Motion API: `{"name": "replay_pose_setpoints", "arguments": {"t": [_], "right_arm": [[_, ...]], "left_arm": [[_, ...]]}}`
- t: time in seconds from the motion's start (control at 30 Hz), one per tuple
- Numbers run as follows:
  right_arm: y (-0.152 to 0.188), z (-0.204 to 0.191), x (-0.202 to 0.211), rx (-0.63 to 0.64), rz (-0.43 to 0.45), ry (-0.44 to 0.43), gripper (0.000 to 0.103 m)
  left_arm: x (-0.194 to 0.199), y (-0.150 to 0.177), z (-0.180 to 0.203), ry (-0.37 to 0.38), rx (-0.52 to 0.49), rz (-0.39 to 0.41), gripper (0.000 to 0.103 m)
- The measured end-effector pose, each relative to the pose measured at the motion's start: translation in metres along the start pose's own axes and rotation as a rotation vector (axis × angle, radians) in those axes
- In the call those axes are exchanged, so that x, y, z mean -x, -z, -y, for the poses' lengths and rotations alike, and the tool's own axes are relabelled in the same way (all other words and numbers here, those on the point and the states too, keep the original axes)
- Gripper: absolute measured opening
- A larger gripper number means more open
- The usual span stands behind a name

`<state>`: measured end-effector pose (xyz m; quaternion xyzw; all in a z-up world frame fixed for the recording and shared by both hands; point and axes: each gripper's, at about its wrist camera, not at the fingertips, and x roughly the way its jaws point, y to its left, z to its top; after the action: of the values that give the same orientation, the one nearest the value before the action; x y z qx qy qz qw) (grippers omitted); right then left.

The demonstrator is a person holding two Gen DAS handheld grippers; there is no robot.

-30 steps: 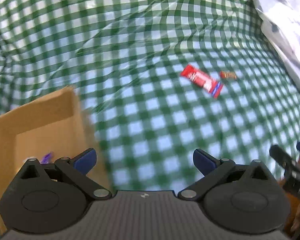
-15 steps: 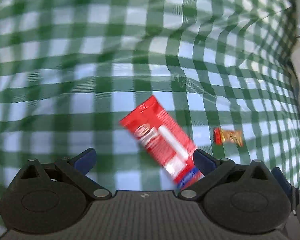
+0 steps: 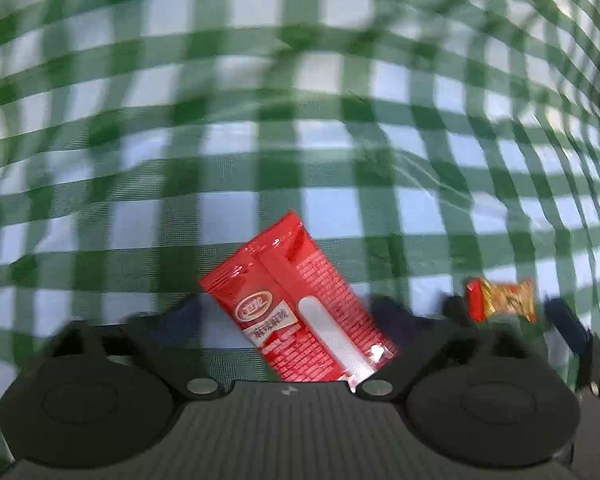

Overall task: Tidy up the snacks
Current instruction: 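Grasp the red wafer packet with the left tool while the right grasps the gold candy, then carry the red wafer packet and gold candy over the box with both tools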

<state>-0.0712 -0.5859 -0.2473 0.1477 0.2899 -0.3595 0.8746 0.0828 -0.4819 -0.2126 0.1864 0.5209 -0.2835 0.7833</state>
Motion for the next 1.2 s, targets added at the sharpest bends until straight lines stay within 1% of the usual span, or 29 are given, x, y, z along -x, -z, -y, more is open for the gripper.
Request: {"name": "replay_pose_setpoints", "arguments": {"t": [0.03, 0.07, 0.1, 0.17, 0.27, 0.37, 0.47, 0.6, 0.7, 0.77, 0.87, 1.0, 1.2], "right_arm": [[-0.002, 0.0, 0.002, -0.001, 0.003, -0.003, 0.098], [-0.001, 0.001, 0.007, 0.004, 0.026, -0.008, 0.074], [-0.001, -0.002, 0.015, 0.017, 0.036, 0.006, 0.059], [0.002, -0.002, 0.021, 0.027, 0.029, 0.011, 0.054], [0.008, -0.004, 0.035, 0.043, 0.026, 0.01, 0.052], [0.013, -0.002, 0.066, 0.001, 0.033, 0.006, 0.052], [0.029, -0.005, 0.116, -0.064, 0.047, -0.012, 0.052], [0.063, -0.027, 0.191, -0.128, 0.027, -0.025, 0.052], [0.084, -0.042, 0.242, -0.173, -0.003, -0.05, 0.052], [0.093, -0.055, 0.271, -0.182, -0.016, -0.074, 0.052], [0.099, -0.081, 0.313, -0.173, -0.028, -0.126, 0.052], [0.095, -0.127, 0.361, -0.114, -0.005, -0.203, 0.052], [0.096, -0.189, 0.421, -0.021, 0.015, -0.316, 0.052]], "left_arm": [[0.004, 0.0, -0.005, 0.005, 0.006, -0.004, 0.064], [0.007, 0.0, -0.008, 0.029, 0.009, -0.006, 0.058], [0.01, 0.001, -0.012, 0.053, 0.011, -0.008, 0.052], [0.014, 0.005, -0.021, 0.073, 0.009, -0.035, 0.05], [0.027, 0.02, -0.033, 0.082, -0.03, -0.04, 0.049], [0.053, 0.045, -0.052, 0.099, -0.066, -0.021, 0.049], [0.086, 0.075, -0.072, 0.107, -0.093, -0.007, 0.049], [0.134, 0.119, -0.092, 0.096, -0.146, -0.001, 0.049], [0.179, 0.155, -0.108, 0.078, -0.193, 0.032, 0.049], [0.207, 0.177, -0.124, 0.072, -0.199, 0.051, 0.049], [0.245, 0.207, -0.15, 0.061, -0.195, 0.055, 0.049], [0.287, 0.244, -0.186, 0.03, -0.171, 0.072, 0.049], [0.337, 0.301, -0.245, -0.022, -0.113, 0.092, 0.049]]}}
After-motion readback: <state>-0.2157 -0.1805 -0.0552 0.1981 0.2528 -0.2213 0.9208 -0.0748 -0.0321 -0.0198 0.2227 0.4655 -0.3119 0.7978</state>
